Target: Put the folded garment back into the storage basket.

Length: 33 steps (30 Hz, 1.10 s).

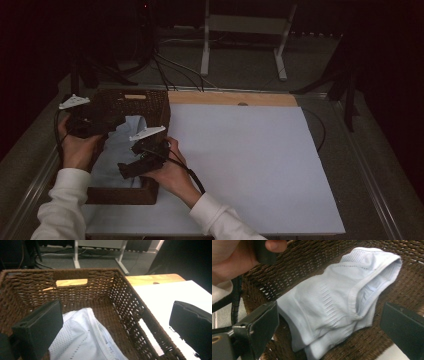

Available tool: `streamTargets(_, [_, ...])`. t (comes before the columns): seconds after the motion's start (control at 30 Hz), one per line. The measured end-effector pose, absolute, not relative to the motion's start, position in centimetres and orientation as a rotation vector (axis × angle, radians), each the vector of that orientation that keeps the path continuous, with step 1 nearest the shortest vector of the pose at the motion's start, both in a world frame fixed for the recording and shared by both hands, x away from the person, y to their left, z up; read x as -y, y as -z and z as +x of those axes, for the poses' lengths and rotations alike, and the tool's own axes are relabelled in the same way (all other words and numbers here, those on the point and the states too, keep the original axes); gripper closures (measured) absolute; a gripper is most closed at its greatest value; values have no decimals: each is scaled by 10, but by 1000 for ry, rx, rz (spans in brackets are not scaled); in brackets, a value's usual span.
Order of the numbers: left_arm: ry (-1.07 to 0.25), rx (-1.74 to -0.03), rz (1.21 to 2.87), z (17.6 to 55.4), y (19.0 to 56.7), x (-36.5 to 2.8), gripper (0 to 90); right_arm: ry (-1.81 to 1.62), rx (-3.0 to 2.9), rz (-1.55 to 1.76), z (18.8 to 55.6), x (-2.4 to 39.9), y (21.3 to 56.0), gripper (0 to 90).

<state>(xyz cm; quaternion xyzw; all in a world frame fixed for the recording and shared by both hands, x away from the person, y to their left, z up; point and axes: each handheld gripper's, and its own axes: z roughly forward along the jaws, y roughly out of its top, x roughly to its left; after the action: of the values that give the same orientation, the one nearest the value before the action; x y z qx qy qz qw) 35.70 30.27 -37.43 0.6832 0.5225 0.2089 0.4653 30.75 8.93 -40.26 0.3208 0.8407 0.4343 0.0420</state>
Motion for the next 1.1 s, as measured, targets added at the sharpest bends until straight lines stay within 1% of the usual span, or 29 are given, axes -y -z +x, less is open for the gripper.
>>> streamTargets(0.4, [-530,-1240,1650,348,377,-302,1,-1342,-2531,1011,318,-65,401,30])
streamTargets(0.77, [-577,-1197,1712,340,383,-294,2,-1333,-2504,1044,325,-44,406,30])
streamTargets(1.1, [-553,-1215,1718,331,389,-288,1,-1328,-2469,1068,332,-20,409,30])
